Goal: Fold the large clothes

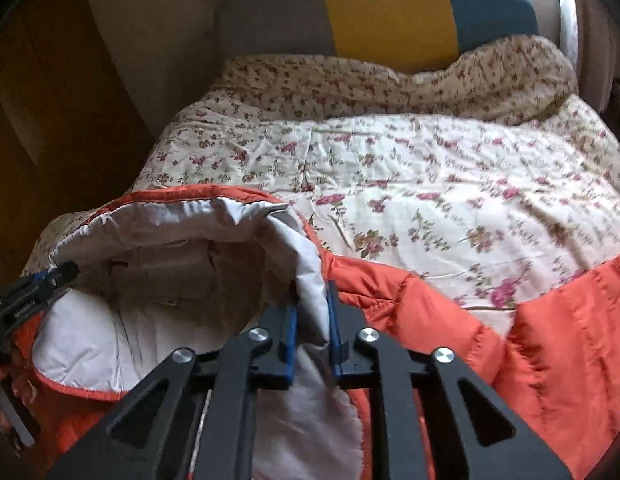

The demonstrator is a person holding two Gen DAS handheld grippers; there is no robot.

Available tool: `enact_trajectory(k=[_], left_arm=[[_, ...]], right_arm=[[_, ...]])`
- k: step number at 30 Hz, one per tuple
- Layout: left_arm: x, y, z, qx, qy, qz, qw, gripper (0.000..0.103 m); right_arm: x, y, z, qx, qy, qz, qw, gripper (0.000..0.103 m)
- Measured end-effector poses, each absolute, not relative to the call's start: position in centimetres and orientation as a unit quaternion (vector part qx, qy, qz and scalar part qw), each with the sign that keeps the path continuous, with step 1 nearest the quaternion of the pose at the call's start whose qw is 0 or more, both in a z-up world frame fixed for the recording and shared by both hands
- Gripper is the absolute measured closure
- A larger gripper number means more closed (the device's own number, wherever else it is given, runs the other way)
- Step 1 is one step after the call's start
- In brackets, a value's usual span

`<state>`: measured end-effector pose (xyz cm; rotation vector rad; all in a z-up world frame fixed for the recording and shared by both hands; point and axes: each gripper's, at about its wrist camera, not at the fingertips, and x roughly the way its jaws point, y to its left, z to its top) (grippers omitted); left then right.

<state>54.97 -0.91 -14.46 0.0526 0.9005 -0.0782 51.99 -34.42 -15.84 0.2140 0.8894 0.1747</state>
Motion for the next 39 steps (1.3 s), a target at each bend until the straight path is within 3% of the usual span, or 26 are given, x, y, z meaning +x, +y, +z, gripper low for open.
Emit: enact_trajectory(k=[8,19,27,30,39], left_arm=[[51.9,1.3,-14.9,-0.001,0.421,-0.023,0.907,0.086],[49.0,3.5,-19.6,-0.038,0.428,-0.016,0.903,0.086],[48.3,3.4,-20.8,-0.023,0.405,-0.023,0.914,0.086],[48.2,3.8,-20.8,-0.037,0.401,-0.032,0.915,0.086],[48.0,3.2,-21.0,-0.02,0.395,-0.023,0.918,0.086]], right_arm=[[48.3,-34.7,-15.2,0.066,0.412,0.052,0.907,0.096],[45.3,-35.0,-20.3,0.067,0.437,0.023,0.897,0.095],[43.7,-34.9,-19.8,0.054,0.424,0.039,0.903,0.084],[41.3,-35.1,-17.6,0.058,0.407,0.055,0.91,0.07],[44.2,-29.5,-12.8,0.085,0.367,0.088,0.922,0.069]])
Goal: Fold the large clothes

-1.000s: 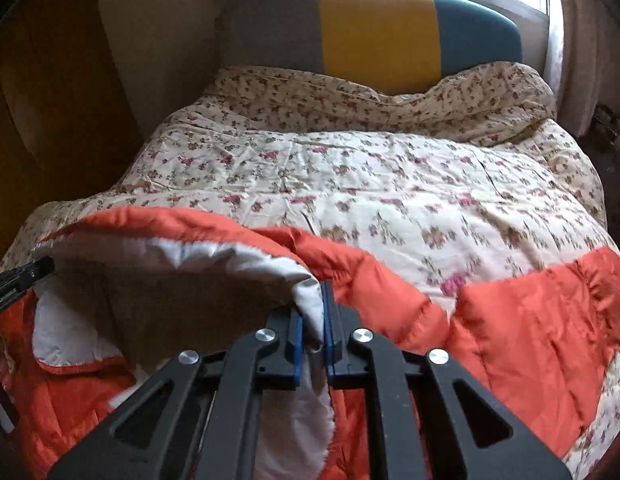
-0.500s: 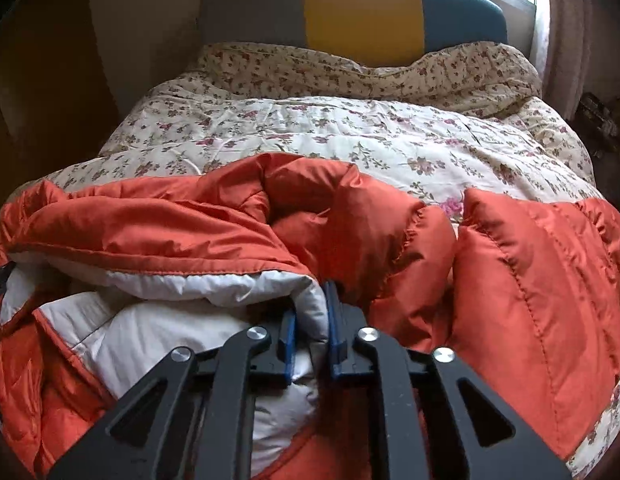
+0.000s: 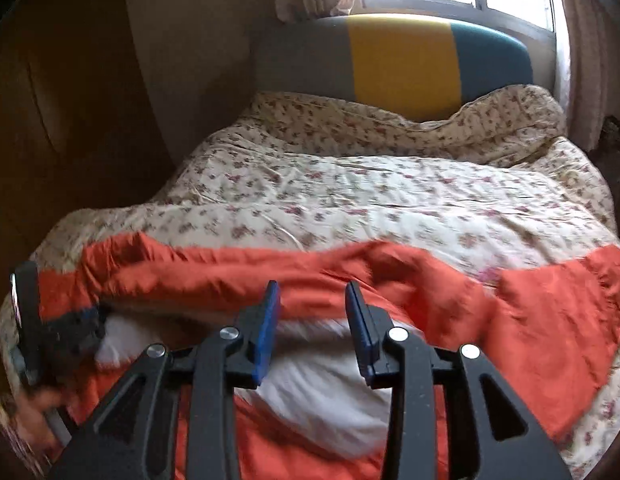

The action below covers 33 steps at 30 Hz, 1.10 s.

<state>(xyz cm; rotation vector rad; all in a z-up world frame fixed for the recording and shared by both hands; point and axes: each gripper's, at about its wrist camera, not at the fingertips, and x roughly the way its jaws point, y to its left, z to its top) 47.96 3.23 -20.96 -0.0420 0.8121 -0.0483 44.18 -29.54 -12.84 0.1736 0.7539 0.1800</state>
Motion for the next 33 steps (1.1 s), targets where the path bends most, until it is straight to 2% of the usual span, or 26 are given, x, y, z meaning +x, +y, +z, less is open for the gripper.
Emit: enact_trajectory(k=[9,14,19,25,29,33], left_arm=[[47.9,3.1,-21.2,-0.014,0.392,-0.019,0.92,0.085],[47.9,2.8,-21.2,-0.007,0.39,-0.018,0.921,0.084],[45.8,3.4,-19.7,-0.036,0.382,-0.027,0.923,0.075],[41.6,2.7,-14.7,-0.088,0.324,-0.022,0.942,0.075],[43.4,-1.0,-12.9,-0.075,0.331,-0.052,0.939,0.075],[46.2,-4.6,-14.3,-0.054,0.356,-0.056,0.931,0.075]], right_arm=[[47.0,-27.8,-18.3,0.087,0.422,0.082,0.899,0.072],[46.7,-27.0,-21.0,0.057,0.414,0.077,0.905,0.072],[46.7,-26.3,-21.7,0.033,0.406,0.062,0.911,0.072],[46.6,-25.9,-21.8,0.031,0.403,0.061,0.913,0.072],[46.5,-25.9,-21.8,0.032,0.402,0.061,0.913,0.072],[46.5,-25.9,-21.8,0.031,0.402,0.06,0.913,0.072]])
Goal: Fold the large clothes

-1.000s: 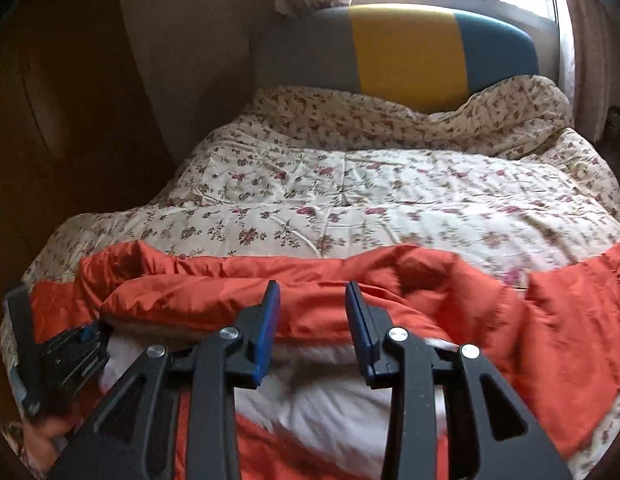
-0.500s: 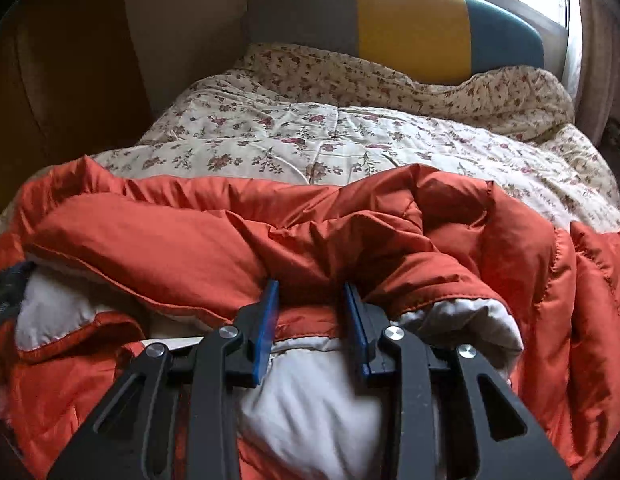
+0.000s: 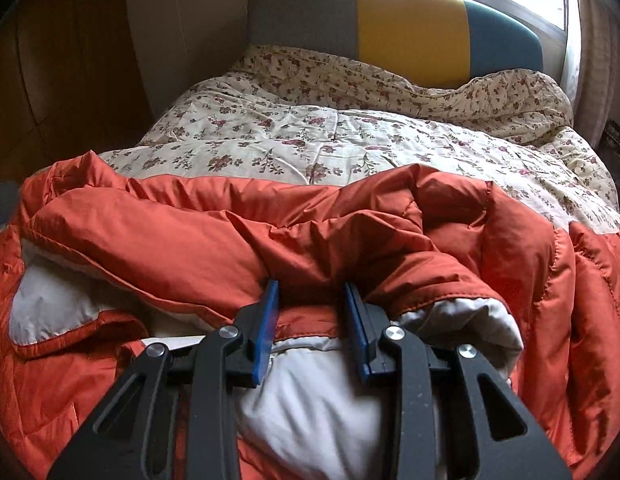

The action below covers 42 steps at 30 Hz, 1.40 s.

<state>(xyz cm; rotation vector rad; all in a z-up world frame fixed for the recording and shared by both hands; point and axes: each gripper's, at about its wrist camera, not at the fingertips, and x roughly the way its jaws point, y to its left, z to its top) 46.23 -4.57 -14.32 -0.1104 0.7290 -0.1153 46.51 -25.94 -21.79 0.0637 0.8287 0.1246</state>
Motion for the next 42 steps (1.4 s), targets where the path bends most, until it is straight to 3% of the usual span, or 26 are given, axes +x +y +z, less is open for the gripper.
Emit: enact_trajectory(k=[13,20,32,35,42], left_arm=[[48.3,-7.0,-19.2,-0.002,0.368,-0.039,0.929,0.075],[49.4,-5.7,-21.8,-0.04,0.397,-0.061,0.915,0.075],[48.8,-6.4,-21.6,-0.021,0.393,-0.055,0.918,0.075],[48.7,-6.5,-21.6,-0.017,0.393,-0.053,0.918,0.075],[48.7,-6.8,-21.4,-0.008,0.394,-0.048,0.918,0.075]], right_arm=[[46.4,-25.9,-21.8,0.029,0.401,0.06,0.914,0.072],[46.6,-25.4,-21.9,0.008,0.401,0.049,0.915,0.071],[44.8,-28.2,-19.0,0.06,0.375,0.045,0.924,0.065],[45.8,-29.6,-20.1,0.076,0.397,0.033,0.914,0.068],[47.0,-28.4,-21.9,0.035,0.409,0.022,0.912,0.067]])
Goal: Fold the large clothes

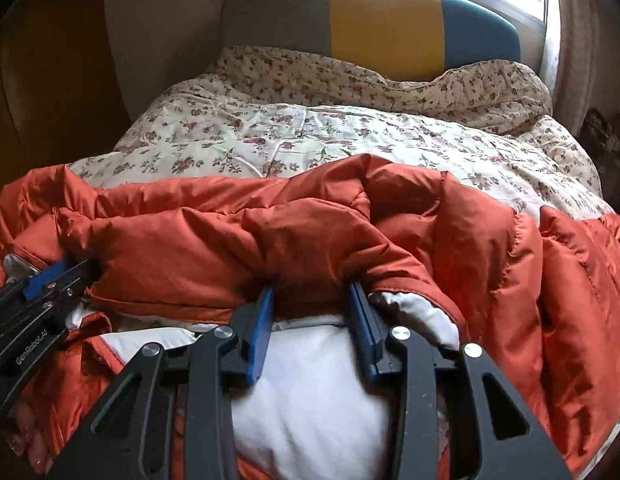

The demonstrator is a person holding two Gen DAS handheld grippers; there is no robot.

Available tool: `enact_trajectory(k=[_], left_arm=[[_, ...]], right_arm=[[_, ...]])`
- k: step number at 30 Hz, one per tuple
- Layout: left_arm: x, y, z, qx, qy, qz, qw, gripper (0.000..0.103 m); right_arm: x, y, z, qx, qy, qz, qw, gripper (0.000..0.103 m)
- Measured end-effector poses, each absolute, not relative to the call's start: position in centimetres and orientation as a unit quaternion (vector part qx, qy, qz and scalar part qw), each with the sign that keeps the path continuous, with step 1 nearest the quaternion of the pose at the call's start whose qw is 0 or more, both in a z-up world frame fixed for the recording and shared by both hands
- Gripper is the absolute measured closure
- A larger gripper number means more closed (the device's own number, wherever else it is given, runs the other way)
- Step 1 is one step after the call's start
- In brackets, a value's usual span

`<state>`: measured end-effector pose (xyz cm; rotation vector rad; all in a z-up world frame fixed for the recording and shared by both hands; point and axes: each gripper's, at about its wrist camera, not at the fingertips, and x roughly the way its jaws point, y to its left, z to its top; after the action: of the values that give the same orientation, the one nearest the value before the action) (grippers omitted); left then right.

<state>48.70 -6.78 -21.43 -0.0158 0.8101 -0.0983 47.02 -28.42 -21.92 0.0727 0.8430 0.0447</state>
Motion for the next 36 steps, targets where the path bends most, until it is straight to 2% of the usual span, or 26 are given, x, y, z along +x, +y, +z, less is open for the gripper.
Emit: enact_trajectory(k=[3,7,8,12,17,18,20,22,23,28,29,31,33,35,36], left_arm=[[48.7,-6.8,-21.3,-0.009,0.394,-0.048,0.918,0.075],[48.5,-7.0,-21.0,-0.009,0.391,-0.048,0.919,0.075],[48.4,-6.9,-21.0,-0.009,0.39,-0.047,0.92,0.074],[47.9,-6.9,-20.4,-0.008,0.382,-0.047,0.923,0.074],[46.5,-6.8,-19.4,0.009,0.385,-0.049,0.922,0.074],[46.3,-6.7,-19.2,0.011,0.385,-0.048,0.921,0.072],[45.4,-6.4,-18.7,0.015,0.383,-0.046,0.922,0.04],[44.1,-5.8,-17.9,0.025,0.362,-0.023,0.931,0.027],[43.5,-5.5,-17.5,0.032,0.352,-0.01,0.936,0.022],[42.2,-3.0,-16.9,0.04,0.343,0.044,0.938,0.021],[42.3,-2.4,-17.1,0.044,0.347,0.059,0.935,0.018],[42.5,-1.2,-17.6,0.044,0.355,0.084,0.93,0.015],[42.7,0.2,-18.3,0.017,0.369,0.093,0.925,0.009],[43.3,1.2,-19.0,-0.009,0.387,0.089,0.918,0.005],[43.6,1.5,-19.3,-0.018,0.397,0.087,0.914,0.004]], right_arm=[[46.4,-29.4,-20.9,0.062,0.406,0.041,0.911,0.064],[41.9,-32.1,-17.9,0.119,0.361,0.05,0.923,0.044],[40.8,-33.5,-16.9,0.133,0.346,0.046,0.928,0.041],[37.7,-40.8,-15.6,0.182,0.315,-0.021,0.931,0.041],[34.9,-51.3,-17.1,0.266,0.291,-0.137,0.909,0.04],[34.7,-53.8,-18.0,0.28,0.292,-0.17,0.899,0.039],[35.0,-57.2,-19.2,0.289,0.299,-0.207,0.886,0.039],[35.7,-60.2,-20.6,0.3,0.31,-0.236,0.871,0.039],[35.9,-61.5,-21.2,0.307,0.312,-0.246,0.865,0.039],[37.3,-65.3,-22.6,0.32,0.314,-0.277,0.85,0.033],[37.7,-65.7,-22.7,0.322,0.316,-0.277,0.849,0.032],[38.6,-66.6,-23.3,0.326,0.324,-0.282,0.842,0.032],[38.8,-66.6,-23.4,0.322,0.322,-0.288,0.842,0.037],[39.3,-66.6,-23.7,0.317,0.327,-0.291,0.841,0.059],[39.3,-66.4,-23.6,0.316,0.325,-0.289,0.843,0.066]])
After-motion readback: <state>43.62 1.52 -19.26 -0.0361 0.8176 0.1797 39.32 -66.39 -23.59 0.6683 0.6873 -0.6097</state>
